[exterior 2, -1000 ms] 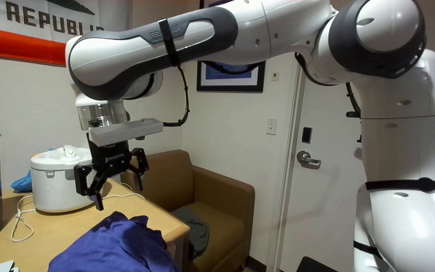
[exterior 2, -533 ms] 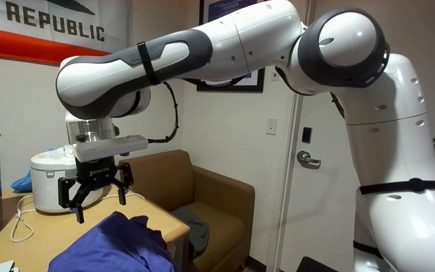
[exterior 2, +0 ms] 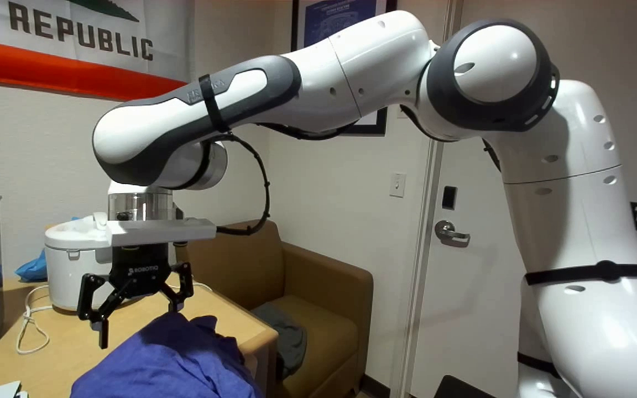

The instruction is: Put the blue t-shirt on the table

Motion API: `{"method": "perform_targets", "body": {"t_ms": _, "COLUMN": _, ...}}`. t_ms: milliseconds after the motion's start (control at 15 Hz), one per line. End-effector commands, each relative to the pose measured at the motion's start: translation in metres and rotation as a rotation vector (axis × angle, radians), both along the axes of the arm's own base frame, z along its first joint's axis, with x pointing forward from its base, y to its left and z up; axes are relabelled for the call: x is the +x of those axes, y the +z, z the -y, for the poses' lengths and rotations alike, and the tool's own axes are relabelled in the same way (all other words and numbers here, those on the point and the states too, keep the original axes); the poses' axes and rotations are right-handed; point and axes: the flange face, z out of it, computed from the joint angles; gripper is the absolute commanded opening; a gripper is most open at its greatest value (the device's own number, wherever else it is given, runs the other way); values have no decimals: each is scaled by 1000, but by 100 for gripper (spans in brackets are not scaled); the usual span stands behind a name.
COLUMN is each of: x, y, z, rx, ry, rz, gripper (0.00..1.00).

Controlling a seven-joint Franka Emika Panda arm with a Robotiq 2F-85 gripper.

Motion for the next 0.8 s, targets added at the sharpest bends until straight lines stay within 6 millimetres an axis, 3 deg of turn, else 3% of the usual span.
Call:
{"method": "perform_targets", "body": {"t_ms": 0, "x": -22, "y": 6, "z": 6, "rx": 55, "ry": -27, "rz": -15, "gripper": 93}}
{"method": "perform_targets", "body": {"t_ms": 67, "x": -25, "y": 6, "z": 7, "rx": 56, "ry": -31, "rz": -19, "gripper": 74}}
{"method": "perform_targets", "body": {"t_ms": 467, "x": -40, "y": 7, "z": 28, "rx": 43, "ry": -57, "rz": -35, "gripper": 27}}
{"method": "perform_targets", "body": {"t_ms": 733, "x": -46, "y": 22, "z": 41, "rx": 34, "ry": -79, "rz": -27, "gripper": 0}}
